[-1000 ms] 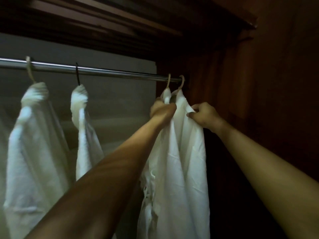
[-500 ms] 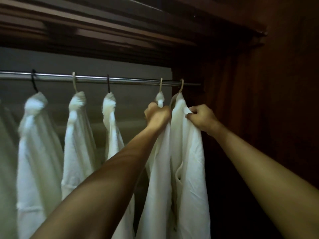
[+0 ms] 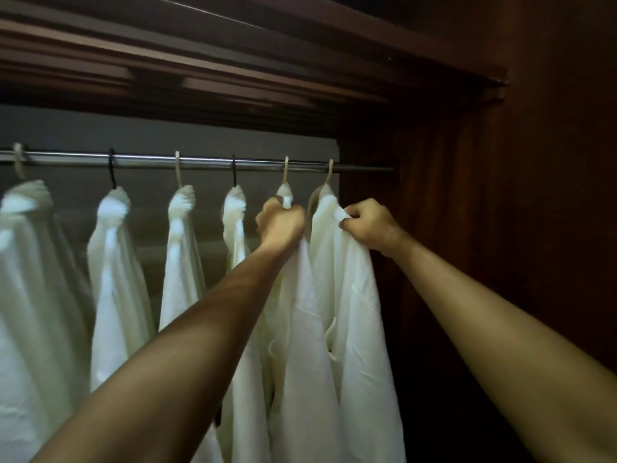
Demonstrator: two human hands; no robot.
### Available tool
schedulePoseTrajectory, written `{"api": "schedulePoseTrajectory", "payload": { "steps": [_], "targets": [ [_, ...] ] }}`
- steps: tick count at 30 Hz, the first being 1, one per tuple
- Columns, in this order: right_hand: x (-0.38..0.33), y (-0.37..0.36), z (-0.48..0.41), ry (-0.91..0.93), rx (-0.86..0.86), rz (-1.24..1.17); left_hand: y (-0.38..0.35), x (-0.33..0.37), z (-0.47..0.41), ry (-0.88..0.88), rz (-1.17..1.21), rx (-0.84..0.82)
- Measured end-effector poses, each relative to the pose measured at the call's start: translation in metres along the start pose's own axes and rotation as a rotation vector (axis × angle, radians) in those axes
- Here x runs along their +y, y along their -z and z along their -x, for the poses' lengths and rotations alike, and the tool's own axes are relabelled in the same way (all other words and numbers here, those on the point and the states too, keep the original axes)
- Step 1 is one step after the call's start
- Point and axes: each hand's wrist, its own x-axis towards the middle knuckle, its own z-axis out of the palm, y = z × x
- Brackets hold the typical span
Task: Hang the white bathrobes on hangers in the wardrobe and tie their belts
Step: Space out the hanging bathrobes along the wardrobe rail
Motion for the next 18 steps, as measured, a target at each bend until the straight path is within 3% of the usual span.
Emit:
{"api": "schedulePoseTrajectory", "payload": {
  "steps": [9, 18],
  "targets": [
    [-0.024, -0.019, 0.010, 0.018, -0.007, -0.024, 0.045, 0.007, 0.028, -0.005, -0.017, 0.009],
    [-0.029, -0.026, 0.014, 0.070, -0.067, -0.066, 0.047, 0.004, 0.004, -0.005, -0.205, -0.237]
  ]
}}
